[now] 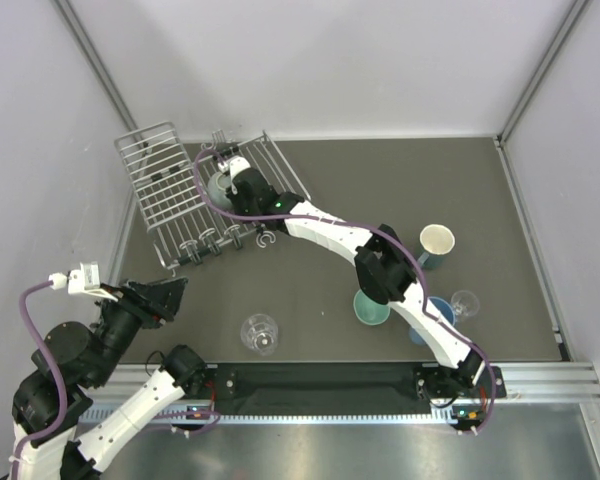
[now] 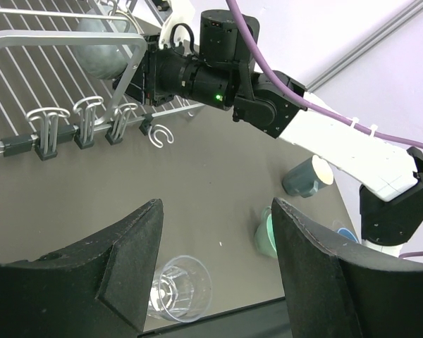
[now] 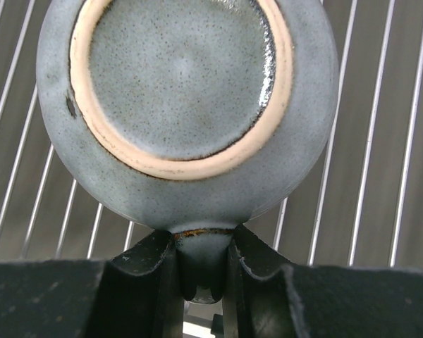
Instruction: Load the cups into the dish rack
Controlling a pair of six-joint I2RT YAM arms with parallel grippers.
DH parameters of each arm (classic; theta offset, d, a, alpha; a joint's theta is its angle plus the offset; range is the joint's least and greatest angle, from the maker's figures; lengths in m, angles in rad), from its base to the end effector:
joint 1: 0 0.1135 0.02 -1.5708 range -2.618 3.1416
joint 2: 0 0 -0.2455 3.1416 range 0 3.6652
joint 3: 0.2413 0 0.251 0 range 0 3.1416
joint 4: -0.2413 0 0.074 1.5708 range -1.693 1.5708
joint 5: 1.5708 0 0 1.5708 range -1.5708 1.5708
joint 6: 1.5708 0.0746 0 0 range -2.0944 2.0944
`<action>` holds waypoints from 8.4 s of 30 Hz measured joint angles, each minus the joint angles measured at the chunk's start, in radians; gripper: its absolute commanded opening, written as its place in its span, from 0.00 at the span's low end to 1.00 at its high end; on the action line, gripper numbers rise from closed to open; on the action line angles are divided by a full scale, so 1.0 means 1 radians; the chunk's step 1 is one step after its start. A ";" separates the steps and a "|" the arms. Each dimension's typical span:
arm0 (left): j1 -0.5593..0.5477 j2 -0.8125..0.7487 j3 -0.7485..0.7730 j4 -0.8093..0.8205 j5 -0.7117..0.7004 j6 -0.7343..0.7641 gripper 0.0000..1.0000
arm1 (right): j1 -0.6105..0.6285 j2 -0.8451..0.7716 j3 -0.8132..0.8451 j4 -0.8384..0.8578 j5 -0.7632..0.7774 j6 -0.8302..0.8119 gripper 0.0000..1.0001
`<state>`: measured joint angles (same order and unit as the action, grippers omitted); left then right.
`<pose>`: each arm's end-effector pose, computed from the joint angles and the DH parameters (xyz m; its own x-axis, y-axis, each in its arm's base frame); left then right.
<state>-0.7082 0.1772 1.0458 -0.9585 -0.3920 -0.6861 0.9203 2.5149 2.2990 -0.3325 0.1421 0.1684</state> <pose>0.0431 0.0006 0.3688 -0.2505 -0.5563 -0.7923 0.1983 0.7716 -0.6044 0.3693 0.4678 0.1868 -0.4310 -0.2924 -0.8537 -0.6515 0.7554 0.0702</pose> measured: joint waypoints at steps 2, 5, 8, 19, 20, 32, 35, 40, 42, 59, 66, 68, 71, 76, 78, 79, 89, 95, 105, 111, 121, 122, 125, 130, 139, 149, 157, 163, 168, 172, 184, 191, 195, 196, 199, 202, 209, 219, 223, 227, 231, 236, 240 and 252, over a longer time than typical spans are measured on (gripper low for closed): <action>0.000 0.000 0.000 0.000 -0.001 0.000 0.68 | 0.000 0.003 0.002 -0.001 -0.005 -0.001 0.21; 0.000 0.000 0.000 0.000 -0.005 0.000 0.68 | 0.000 0.021 0.021 0.004 -0.010 0.000 0.23; 0.000 0.000 0.000 0.000 -0.010 -0.003 0.68 | 0.000 0.033 0.028 0.020 -0.012 0.000 0.26; 0.000 0.000 0.000 -0.001 -0.018 -0.014 0.67 | 0.000 0.034 0.060 0.076 -0.016 0.000 0.31; 0.000 0.000 0.000 -0.001 -0.018 -0.015 0.67 | 0.000 0.034 0.060 0.076 -0.016 0.001 0.32; 0.000 0.000 0.000 0.000 0.000 -0.034 0.60 | 0.000 -0.037 -0.055 0.083 -0.017 0.021 0.44; 0.000 0.005 0.000 -0.004 0.006 -0.050 0.60 | 0.000 -0.089 -0.091 0.080 -0.026 0.039 0.45; 0.000 0.098 0.009 -0.038 0.042 -0.068 0.61 | 0.000 -0.216 -0.153 0.054 -0.018 0.080 0.47; 0.000 0.143 0.009 -0.039 0.072 -0.072 0.60 | 0.000 -0.282 -0.193 0.035 -0.005 0.097 0.48; 0.000 0.225 -0.117 0.058 0.310 -0.106 0.61 | -0.133 -1.077 -0.858 -0.349 0.140 0.335 0.54; 0.000 0.275 -0.152 0.121 0.388 -0.108 0.61 | -0.252 -1.365 -1.009 -0.532 0.156 0.451 0.55; 0.000 0.282 -0.166 0.135 0.409 -0.108 0.61 | -0.260 -1.425 -1.040 -0.553 0.125 0.470 0.55; 0.000 0.288 -0.192 0.157 0.442 -0.108 0.61 | -0.262 -1.468 -1.089 -0.570 0.051 0.489 0.55; 0.000 0.310 -0.224 0.188 0.491 -0.108 0.61 | -0.264 -1.424 -1.164 -0.607 0.048 0.526 0.55; 0.000 0.326 -0.224 0.199 0.504 -0.105 0.61 | -0.270 -1.409 -1.179 -0.628 0.082 0.549 0.55; 0.000 0.332 -0.224 0.203 0.508 -0.104 0.61 | -0.274 -1.406 -1.180 -0.636 0.097 0.557 0.55; 0.000 0.344 -0.222 0.201 0.512 -0.095 0.62 | -0.572 -1.401 -1.180 -0.647 0.246 0.618 0.54; 0.000 0.345 -0.201 0.195 0.513 -0.088 0.62 | -0.742 -1.380 -1.218 -0.607 0.204 0.583 0.54; 0.000 0.345 -0.189 0.195 0.526 -0.086 0.62 | -0.828 -1.283 -1.291 -0.531 0.159 0.528 0.53; 0.000 0.346 -0.189 0.195 0.540 -0.094 0.62 | -0.856 -1.248 -1.304 -0.483 0.130 0.501 0.51; 0.000 0.349 -0.189 0.195 0.554 -0.106 0.62 | -0.858 -1.168 -1.304 -0.407 0.087 0.477 0.41; 0.000 0.349 -0.189 0.195 0.555 -0.109 0.62 | -0.858 -1.157 -1.304 -0.404 0.084 0.476 0.37; 0.000 0.349 -0.188 0.195 0.560 -0.115 0.64 | -0.858 -1.133 -1.304 -0.396 0.082 0.467 0.25; 0.000 0.349 -0.163 0.195 0.568 -0.122 0.77 | -0.865 -1.130 -1.305 -0.390 0.092 0.443 0.03; 0.000 0.410 -0.055 0.198 0.615 -0.126 0.87 | -0.866 -1.143 -1.310 -0.378 0.043 0.385 0.00; 0.000 0.608 0.158 0.364 0.787 -0.070 0.98 | -0.861 -1.372 -1.250 -0.224 -0.483 0.329 0.00; 0.000 0.672 0.158 0.544 0.916 -0.008 0.98 | -0.787 -1.509 -1.246 0.049 -0.920 0.472 0.00; 0.000 0.631 0.066 0.769 1.034 -0.021 0.99 | -0.644 -1.670 -1.323 0.348 -1.088 0.618 0.00; 0.000 0.592 0.005 0.907 1.080 -0.053 0.99 | -0.522 -1.703 -1.349 0.481 -1.145 0.685 0.00; 0.000 0.591 0.003 0.973 1.099 -0.077 0.98 | -0.474 -1.674 -1.357 0.553 -1.130 0.729 0.00; 0.000 0.531 -0.073 1.057 1.033 -0.092 0.98 | -0.394 -1.578 -1.384 0.665 -1.012 0.834 0.00; 0.000 0.478 -0.091 1.056 0.935 -0.069 0.98 | -0.379 -1.579 -1.384 0.690 -0.993 0.865 0.00; 0.000 0.459 -0.108 1.069 0.907 -0.072 0.98 | -0.364 -1.587 -1.384 0.695 -0.986 0.878 0.00; 0.000 0.460 -0.111 1.074 0.905 -0.074 0.98 | -0.359 -1.588 -1.384 0.697 -0.984 0.880 0.00; 0.000 0.468 -0.128 1.098 0.904 -0.093 0.98 | -0.341 -1.587 -1.384 0.705 -0.977 0.883 0.00; 0.000 0.489 -0.129 1.128 0.910 -0.114 0.98 | -0.321 -1.580 -1.379 0.710 -0.970 0.883 0.00; 0.000 0.518 -0.129 1.171 0.931 -0.156 0.98 | -0.283 -1.532 -1.360 0.715 -0.943 0.882 0.00; 0.002 0.529 -0.138 1.196 0.926 -0.185 0.98 | -0.246 -1.477 -1.333 0.737 -0.924 0.879 0.00; 0.003 0.543 -0.138 1.202 0.926 -0.200 0.98 | -0.233 -1.451 -1.313 0.738 -0.919 0.873 0.00; 0.003 0.547 -0.138 1.197 0.925 -0.201 0.98 | -0.223 -1.432 -1.301 0.731 -0.916 0.869 0.00; 0.004 0.548 -0.138 1.193 0.923 -0.201 0.98 | -0.211 -1.424 -1.290 0.725 -0.903 0.855 0.00; 0.004 0.561 -0.138 1.194 0.933 -0.208 0.94 | -0.203 -1.423 -1.283 0.719 -0.888 0.835 0.00; 0.004 0.571 -0.138 1.189 0.935 -0.219 0.85 | -0.202 -1.420 -1.283 0.707 -0.881 0.819 0.00; 0.008 0.592 -0.093 1.114 0.921 -0.224 0.00 | -0.202 -1.409 -1.257 0.656 -0.865 0.788 0.05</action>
<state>-0.6998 0.7689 0.9524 0.1558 0.5285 -0.9104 0.7181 1.1061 1.0424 0.3237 -0.7231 0.9565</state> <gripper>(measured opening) 0.845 0.072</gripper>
